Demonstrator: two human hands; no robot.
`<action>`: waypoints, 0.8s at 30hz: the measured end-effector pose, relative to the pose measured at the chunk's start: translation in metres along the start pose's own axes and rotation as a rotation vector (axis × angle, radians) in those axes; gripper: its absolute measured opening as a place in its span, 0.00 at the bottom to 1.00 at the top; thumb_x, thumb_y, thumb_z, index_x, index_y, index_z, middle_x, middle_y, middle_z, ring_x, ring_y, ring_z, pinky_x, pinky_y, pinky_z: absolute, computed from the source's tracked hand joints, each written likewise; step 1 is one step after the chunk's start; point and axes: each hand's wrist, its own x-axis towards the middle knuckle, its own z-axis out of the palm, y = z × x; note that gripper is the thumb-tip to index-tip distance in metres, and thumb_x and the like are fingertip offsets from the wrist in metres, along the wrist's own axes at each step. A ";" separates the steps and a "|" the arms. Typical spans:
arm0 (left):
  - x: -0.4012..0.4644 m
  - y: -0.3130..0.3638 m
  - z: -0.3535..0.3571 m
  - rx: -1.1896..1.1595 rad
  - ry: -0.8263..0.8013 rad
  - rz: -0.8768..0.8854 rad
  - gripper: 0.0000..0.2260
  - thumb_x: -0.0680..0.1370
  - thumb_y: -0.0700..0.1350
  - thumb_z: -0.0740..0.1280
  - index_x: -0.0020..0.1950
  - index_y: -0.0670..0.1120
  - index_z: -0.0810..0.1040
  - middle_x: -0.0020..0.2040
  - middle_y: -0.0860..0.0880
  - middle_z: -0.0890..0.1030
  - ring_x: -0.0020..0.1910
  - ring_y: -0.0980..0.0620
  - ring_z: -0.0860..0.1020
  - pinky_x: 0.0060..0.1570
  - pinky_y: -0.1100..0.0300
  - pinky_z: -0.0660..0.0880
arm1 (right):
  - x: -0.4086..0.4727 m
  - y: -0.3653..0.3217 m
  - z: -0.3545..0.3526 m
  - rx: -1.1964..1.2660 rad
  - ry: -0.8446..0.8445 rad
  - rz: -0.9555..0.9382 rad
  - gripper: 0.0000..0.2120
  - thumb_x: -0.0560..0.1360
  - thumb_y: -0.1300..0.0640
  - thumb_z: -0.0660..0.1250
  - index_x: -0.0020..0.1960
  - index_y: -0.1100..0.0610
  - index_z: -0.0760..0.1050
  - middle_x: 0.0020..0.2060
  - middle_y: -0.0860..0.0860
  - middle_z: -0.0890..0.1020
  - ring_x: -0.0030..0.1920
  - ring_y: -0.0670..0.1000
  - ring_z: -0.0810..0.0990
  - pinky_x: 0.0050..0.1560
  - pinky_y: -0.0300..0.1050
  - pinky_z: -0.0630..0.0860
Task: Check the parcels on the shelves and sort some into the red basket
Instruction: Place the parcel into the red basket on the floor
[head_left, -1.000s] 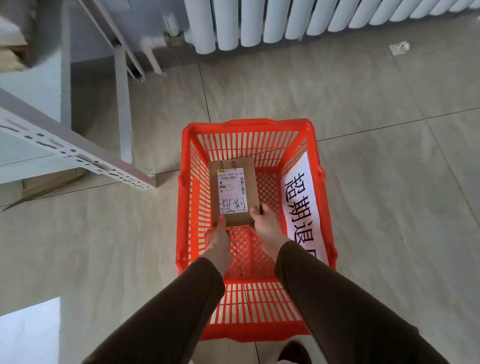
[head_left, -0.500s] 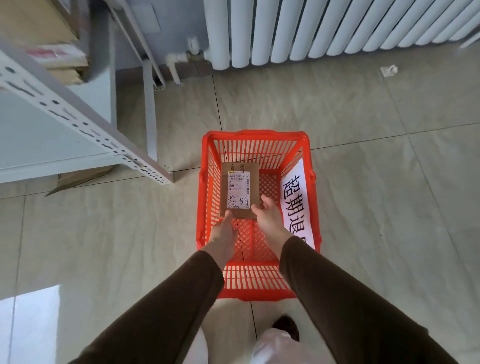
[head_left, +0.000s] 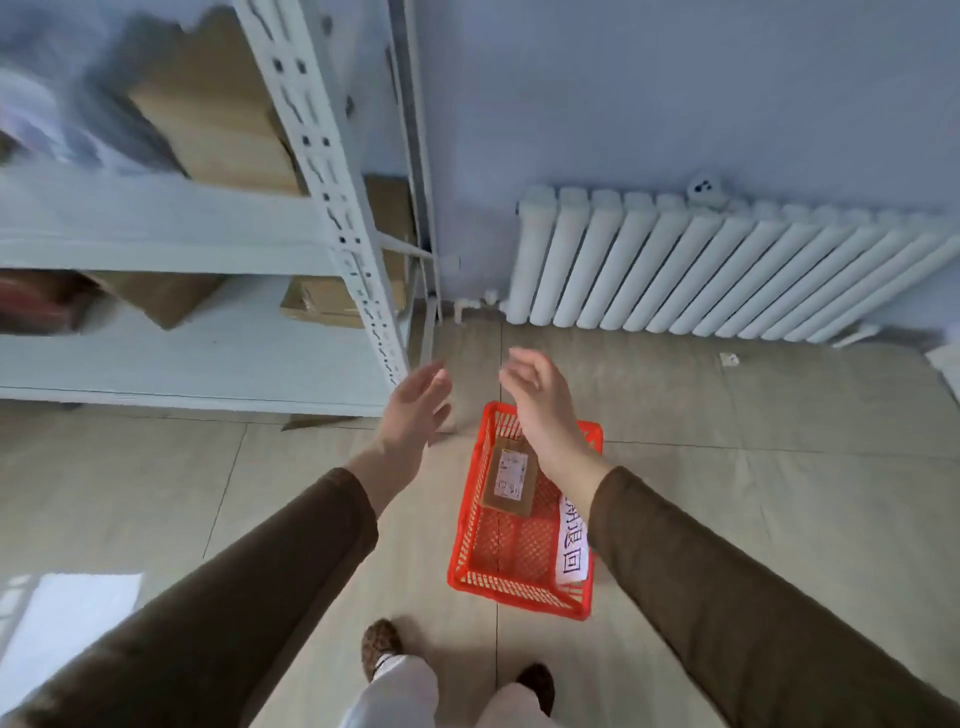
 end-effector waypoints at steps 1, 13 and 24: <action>-0.014 0.029 -0.011 -0.008 0.007 0.046 0.21 0.86 0.47 0.64 0.78 0.43 0.71 0.71 0.42 0.78 0.71 0.46 0.76 0.72 0.53 0.72 | -0.010 -0.034 0.004 -0.010 -0.027 -0.061 0.16 0.82 0.56 0.68 0.69 0.56 0.75 0.59 0.51 0.83 0.53 0.42 0.81 0.55 0.34 0.74; -0.162 0.296 -0.201 0.022 -0.021 0.546 0.12 0.87 0.44 0.61 0.68 0.42 0.77 0.57 0.47 0.84 0.59 0.48 0.82 0.65 0.51 0.76 | -0.151 -0.326 0.143 -0.055 -0.163 -0.615 0.07 0.81 0.57 0.68 0.59 0.55 0.80 0.54 0.49 0.84 0.56 0.47 0.82 0.59 0.38 0.77; -0.214 0.404 -0.355 0.156 -0.058 0.720 0.09 0.86 0.48 0.62 0.61 0.49 0.81 0.55 0.51 0.85 0.58 0.52 0.82 0.63 0.54 0.76 | -0.209 -0.430 0.274 -0.016 -0.143 -0.737 0.06 0.82 0.55 0.67 0.56 0.51 0.82 0.53 0.48 0.85 0.57 0.50 0.82 0.60 0.45 0.78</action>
